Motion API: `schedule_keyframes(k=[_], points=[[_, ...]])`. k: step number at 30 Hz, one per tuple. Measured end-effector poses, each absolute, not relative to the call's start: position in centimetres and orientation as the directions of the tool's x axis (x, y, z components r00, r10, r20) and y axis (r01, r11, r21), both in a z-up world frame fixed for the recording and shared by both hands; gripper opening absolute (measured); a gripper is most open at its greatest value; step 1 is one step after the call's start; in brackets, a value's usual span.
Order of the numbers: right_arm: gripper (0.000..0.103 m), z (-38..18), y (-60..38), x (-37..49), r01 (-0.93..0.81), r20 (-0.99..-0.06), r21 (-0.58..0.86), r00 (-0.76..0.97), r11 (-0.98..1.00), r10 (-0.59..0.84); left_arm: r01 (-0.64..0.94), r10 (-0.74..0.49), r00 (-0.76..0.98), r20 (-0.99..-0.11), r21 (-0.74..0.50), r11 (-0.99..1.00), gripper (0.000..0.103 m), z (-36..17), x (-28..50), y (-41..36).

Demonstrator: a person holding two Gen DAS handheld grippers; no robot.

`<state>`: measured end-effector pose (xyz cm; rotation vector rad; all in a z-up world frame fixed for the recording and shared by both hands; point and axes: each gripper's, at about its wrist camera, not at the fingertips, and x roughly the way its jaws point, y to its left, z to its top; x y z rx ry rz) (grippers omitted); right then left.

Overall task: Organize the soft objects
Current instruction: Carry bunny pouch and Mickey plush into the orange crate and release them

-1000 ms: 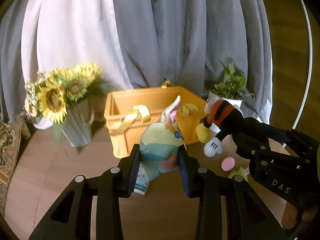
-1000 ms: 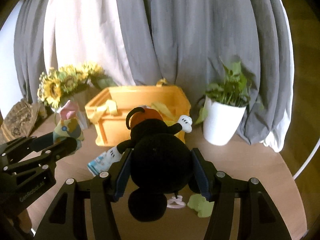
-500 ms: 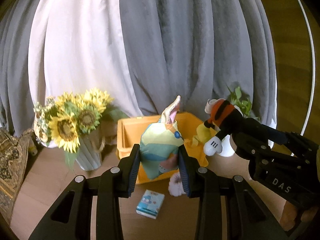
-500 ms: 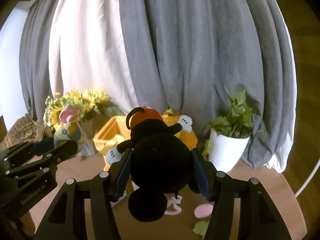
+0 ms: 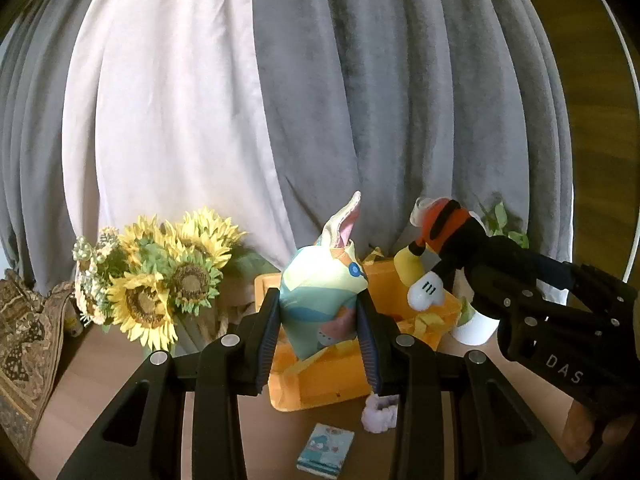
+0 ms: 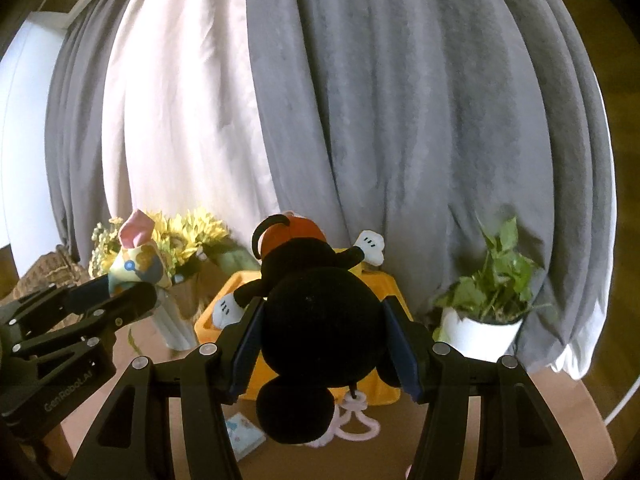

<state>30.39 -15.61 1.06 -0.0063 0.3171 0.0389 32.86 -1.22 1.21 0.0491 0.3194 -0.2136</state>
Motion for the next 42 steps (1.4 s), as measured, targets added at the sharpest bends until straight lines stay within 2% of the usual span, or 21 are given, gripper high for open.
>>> schedule_keyframes(k=[20, 27, 42], points=[[0.059, 1.0, -16.1, 37.8, -0.063, -0.301, -0.053, 0.953, 0.997, 0.044, 0.230, -0.207, 0.925, -0.319, 0.035, 0.973, 0.036, 0.8, 40.7, -2.3], [0.059, -0.5, -16.6, 41.6, -0.071, -0.344, -0.038, 0.937, 0.997, 0.053, 0.227, -0.198, 0.913, -0.357, 0.040, 0.973, 0.036, -0.8, 44.3, -2.6], [0.059, -4.9, -16.1, 48.7, -0.162, -0.468, -0.060, 0.876, 0.985, 0.116, 0.212, -0.163, 0.851, -0.500, 0.043, 0.976, 0.036, -5.8, 51.4, -3.4]])
